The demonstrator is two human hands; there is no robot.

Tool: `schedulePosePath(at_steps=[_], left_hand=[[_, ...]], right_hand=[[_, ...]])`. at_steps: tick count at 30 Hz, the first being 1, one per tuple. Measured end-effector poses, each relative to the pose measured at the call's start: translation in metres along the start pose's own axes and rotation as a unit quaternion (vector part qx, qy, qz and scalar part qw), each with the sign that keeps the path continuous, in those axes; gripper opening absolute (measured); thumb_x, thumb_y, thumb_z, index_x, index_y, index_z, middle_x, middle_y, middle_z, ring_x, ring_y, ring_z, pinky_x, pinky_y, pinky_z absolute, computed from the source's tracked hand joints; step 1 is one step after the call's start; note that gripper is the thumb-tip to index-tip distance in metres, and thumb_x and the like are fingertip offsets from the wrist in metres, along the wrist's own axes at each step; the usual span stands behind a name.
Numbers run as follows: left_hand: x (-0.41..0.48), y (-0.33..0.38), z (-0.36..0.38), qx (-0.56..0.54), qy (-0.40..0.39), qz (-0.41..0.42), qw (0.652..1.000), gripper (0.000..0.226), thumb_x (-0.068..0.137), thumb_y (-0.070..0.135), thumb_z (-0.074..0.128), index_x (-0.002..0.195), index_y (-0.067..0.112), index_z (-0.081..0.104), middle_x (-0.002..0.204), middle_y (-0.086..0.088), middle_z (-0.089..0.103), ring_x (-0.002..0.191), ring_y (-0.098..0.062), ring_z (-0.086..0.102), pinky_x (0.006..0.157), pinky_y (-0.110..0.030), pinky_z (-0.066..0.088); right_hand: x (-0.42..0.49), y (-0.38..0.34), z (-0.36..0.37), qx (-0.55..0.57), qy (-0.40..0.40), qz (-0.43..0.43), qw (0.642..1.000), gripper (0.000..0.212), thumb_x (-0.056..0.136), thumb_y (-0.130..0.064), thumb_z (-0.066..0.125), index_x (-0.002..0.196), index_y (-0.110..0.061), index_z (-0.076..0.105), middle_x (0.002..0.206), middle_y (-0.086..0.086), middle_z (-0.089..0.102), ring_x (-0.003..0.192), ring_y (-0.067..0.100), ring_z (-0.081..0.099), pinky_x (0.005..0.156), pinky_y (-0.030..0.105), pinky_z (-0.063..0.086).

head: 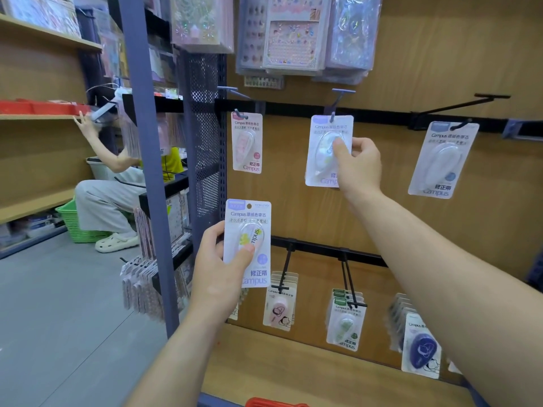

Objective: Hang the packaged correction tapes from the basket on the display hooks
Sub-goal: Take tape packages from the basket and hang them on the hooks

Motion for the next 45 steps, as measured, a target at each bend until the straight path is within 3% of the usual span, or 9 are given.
schedulePosePath(at_steps=[7,10,14,23,26,29,36,43,45], left_hand=[[0.000,0.006,0.007,0.010,-0.009,-0.002,1.000,0.040,0.095,0.012,0.070,0.128,0.028,0.054,0.106,0.004,0.078,0.088,-0.014,0.077,0.063,-0.031,0.062],[-0.001,0.013,0.016,0.004,-0.016,-0.006,1.000,0.037,0.093,0.013,0.072,0.124,0.026,0.057,0.105,0.006,0.079,0.091,-0.015,0.077,0.070,-0.038,0.063],[0.001,0.025,0.039,0.022,-0.052,-0.005,0.998,0.031,0.092,0.009,0.073,0.116,0.024,0.060,0.101,0.004,0.080,0.087,-0.013,0.077,0.063,-0.028,0.061],[0.038,0.063,0.079,0.124,-0.086,0.069,0.986,0.037,0.087,0.005,0.077,0.121,0.017,0.067,0.111,0.002,0.077,0.101,-0.014,0.074,0.084,-0.033,0.060],[0.056,0.074,0.097,0.138,-0.098,0.089,0.982,0.038,0.089,0.006,0.076,0.123,0.018,0.062,0.107,0.004,0.077,0.092,-0.007,0.074,0.071,-0.022,0.059],[0.070,0.085,0.113,0.141,-0.091,0.108,0.980,0.044,0.092,0.010,0.074,0.131,0.020,0.056,0.109,0.002,0.075,0.096,-0.011,0.074,0.067,-0.026,0.060],[0.090,0.104,0.138,0.150,-0.095,0.139,0.974,0.049,0.097,0.008,0.065,0.137,0.035,0.055,0.109,-0.002,0.075,0.094,-0.019,0.076,0.075,-0.044,0.065],[0.086,0.114,0.143,0.184,-0.111,0.171,0.961,0.068,0.100,0.009,0.060,0.093,0.077,0.052,0.104,0.003,0.075,0.102,-0.025,0.073,0.083,-0.048,0.062],[0.089,0.114,0.144,0.179,-0.104,0.175,0.962,0.062,0.101,0.011,0.060,0.100,0.072,0.051,0.103,0.004,0.073,0.103,-0.024,0.072,0.086,-0.043,0.062]], right_hand=[[-0.005,0.019,-0.011,-0.179,-0.036,0.057,0.981,0.029,0.096,-0.043,0.063,0.109,-0.019,0.055,0.114,-0.002,0.065,0.088,0.015,0.062,0.071,0.033,0.052],[-0.021,0.029,-0.028,-0.267,-0.088,0.028,0.959,0.048,0.095,-0.047,0.064,0.129,-0.015,0.054,0.126,0.000,0.059,0.099,0.017,0.057,0.083,0.036,0.050],[-0.041,0.030,-0.054,-0.328,-0.153,-0.041,0.931,0.044,0.093,-0.049,0.065,0.127,-0.020,0.059,0.121,-0.003,0.060,0.105,0.014,0.059,0.086,0.035,0.049],[-0.068,0.023,-0.097,-0.280,-0.197,-0.065,0.937,0.021,0.092,-0.044,0.067,0.108,-0.030,0.064,0.108,-0.012,0.063,0.101,0.008,0.061,0.091,0.037,0.053],[-0.069,0.025,-0.106,-0.280,-0.194,-0.063,0.938,0.022,0.093,-0.043,0.066,0.110,-0.030,0.063,0.110,-0.013,0.062,0.102,0.008,0.060,0.090,0.038,0.053],[-0.065,0.027,-0.117,-0.280,-0.189,-0.062,0.939,0.022,0.092,-0.044,0.065,0.110,-0.031,0.062,0.111,-0.012,0.062,0.101,0.009,0.060,0.091,0.039,0.054],[-0.058,0.036,-0.131,-0.286,-0.185,-0.062,0.938,0.020,0.092,-0.044,0.064,0.108,-0.032,0.061,0.111,-0.013,0.061,0.101,0.008,0.061,0.089,0.039,0.054],[-0.056,0.046,-0.136,-0.312,-0.195,-0.056,0.928,0.020,0.094,-0.041,0.063,0.111,-0.032,0.059,0.114,-0.014,0.059,0.100,0.007,0.060,0.088,0.037,0.054],[-0.057,0.048,-0.137,-0.316,-0.197,-0.053,0.927,0.021,0.094,-0.042,0.063,0.112,-0.031,0.059,0.114,-0.014,0.059,0.099,0.007,0.059,0.088,0.037,0.055]])
Point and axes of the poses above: each hand's wrist, its own x-axis towards the middle knuckle, its own z-axis out of the palm, y = z × x, the point moved 4 cm from there along x, towards the middle knuckle
